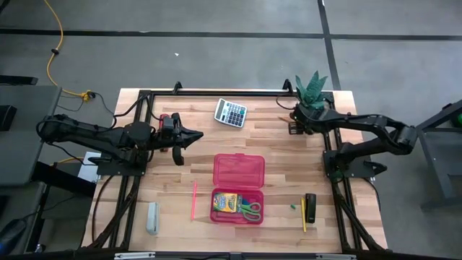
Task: Pack school essentials
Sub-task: Put the yellow pencil into the pink supply box
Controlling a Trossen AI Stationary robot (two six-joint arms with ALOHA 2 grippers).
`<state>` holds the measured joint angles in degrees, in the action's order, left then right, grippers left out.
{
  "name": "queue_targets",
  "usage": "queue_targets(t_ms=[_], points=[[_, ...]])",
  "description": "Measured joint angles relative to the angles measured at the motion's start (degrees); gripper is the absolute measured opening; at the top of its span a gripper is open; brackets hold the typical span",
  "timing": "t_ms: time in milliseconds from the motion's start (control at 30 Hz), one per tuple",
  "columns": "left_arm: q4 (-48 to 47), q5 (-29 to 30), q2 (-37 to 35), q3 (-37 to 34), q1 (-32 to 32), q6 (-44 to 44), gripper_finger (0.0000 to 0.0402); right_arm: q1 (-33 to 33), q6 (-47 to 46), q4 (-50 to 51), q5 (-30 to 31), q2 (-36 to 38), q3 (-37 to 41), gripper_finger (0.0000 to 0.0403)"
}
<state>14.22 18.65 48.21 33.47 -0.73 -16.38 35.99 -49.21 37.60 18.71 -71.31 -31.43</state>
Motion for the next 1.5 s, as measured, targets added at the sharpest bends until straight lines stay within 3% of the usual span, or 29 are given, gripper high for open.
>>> queue_targets(t_ms=[200, 267, 400, 667, 1233, 1500], points=[[0.0, 0.0, 0.0, 0.0, 0.0, 0.0, 0.0, 0.0, -5.2, -8.2, -1.0, 0.0, 5.0, 0.0029], [0.0, 0.0, 0.0, 0.0, 0.0, 0.0, 0.0, 0.0, -6.1, -9.1, -0.1, 0.3, 5.3, 0.001], [0.0, 0.0, 0.0, 0.0, 0.0, -0.8, 0.0, 0.0, -8.4, -10.2, 2.8, 0.5, 5.3, 0.0024], [-0.8, 0.0, 0.0, 0.0, 0.0, -1.0, 0.0, 0.0, -15.0, -10.6, 10.3, 0.5, 5.3, 0.0003], [-0.8, 0.0, 0.0, 0.0, 0.0, -1.5, 0.0, -1.2, -14.9, -12.1, 9.7, -6.7, 5.2, 0.0], [-0.8, 0.0, 0.0, 0.0, 0.0, -1.6, 0.0, -4.2, -14.9, -13.0, 9.2, -6.6, 5.3, 0.0]])
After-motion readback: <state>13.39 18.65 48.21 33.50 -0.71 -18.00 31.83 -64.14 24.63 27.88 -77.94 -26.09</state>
